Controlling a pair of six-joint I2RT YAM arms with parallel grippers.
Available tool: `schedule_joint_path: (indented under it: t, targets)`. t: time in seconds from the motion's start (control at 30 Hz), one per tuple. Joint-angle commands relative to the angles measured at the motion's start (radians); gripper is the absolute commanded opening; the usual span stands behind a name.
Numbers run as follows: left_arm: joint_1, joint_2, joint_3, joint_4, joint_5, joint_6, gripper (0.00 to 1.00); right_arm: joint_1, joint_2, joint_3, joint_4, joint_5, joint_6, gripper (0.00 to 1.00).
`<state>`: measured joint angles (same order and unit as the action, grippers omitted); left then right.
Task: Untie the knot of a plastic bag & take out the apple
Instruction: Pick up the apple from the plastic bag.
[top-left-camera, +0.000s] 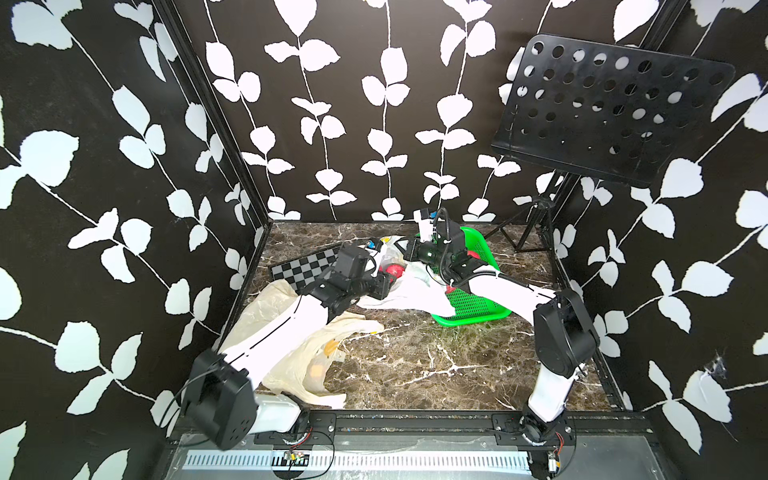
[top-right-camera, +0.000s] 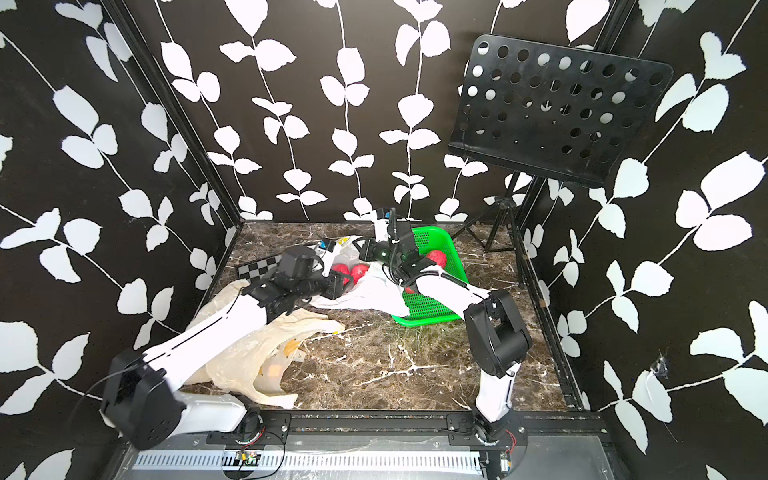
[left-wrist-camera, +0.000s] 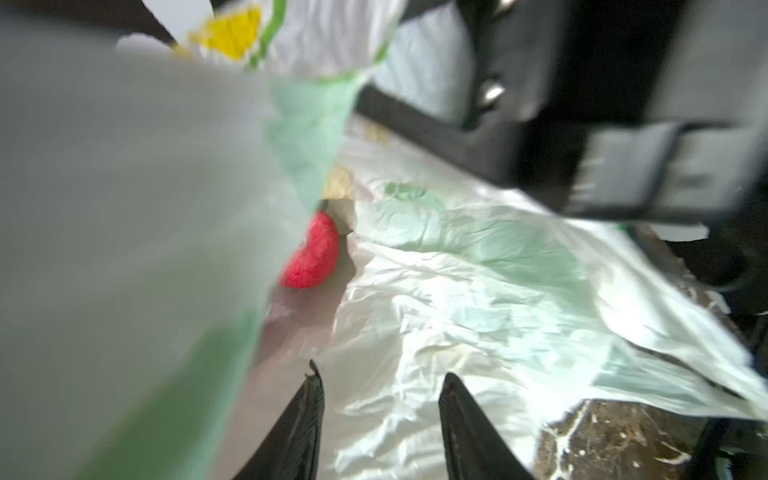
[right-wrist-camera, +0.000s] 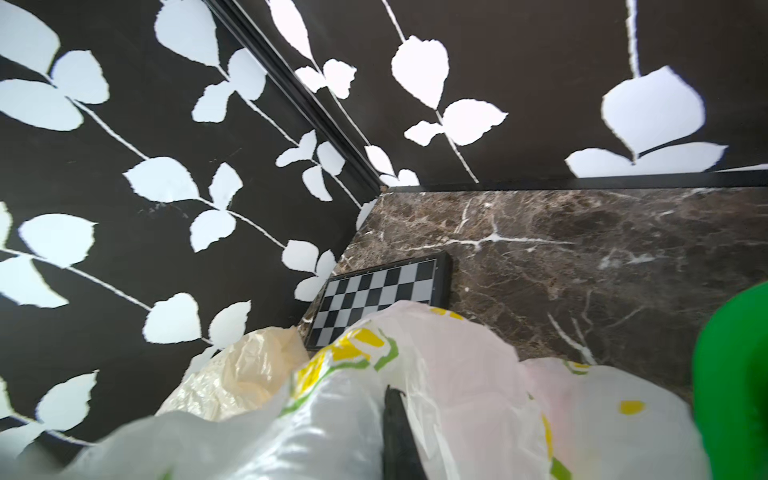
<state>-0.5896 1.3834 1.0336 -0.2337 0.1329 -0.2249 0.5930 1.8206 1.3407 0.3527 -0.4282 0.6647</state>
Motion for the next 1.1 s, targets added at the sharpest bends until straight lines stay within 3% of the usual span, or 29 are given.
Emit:
schedule_joint_path:
  t: [0.0,0.23,0.5,0.67,1.07]
  targets:
    - [0.001,0.031,0.011,0.016,-0.143,0.039,0.46,0.015,-0.05,-0.021,0.084,-0.034,0.019,0.05]
    - [0.062,0.129,-0.054,0.123,-0.304,0.138,0.47,0.034,-0.079,-0.164,0.121,-0.013,0.037,0.05]
    - [0.058,0.171,-0.143,0.29,-0.216,0.312,0.61,0.076,-0.084,-0.234,0.132,0.032,0.05,0.05]
    - [0.057,0.244,-0.081,0.312,-0.214,0.382,0.68,0.066,-0.076,-0.198,0.031,0.088,0.012,0.04]
    - [0.065,0.38,0.119,0.24,-0.407,0.414,0.77,0.056,-0.063,-0.146,-0.042,0.054,-0.081,0.04]
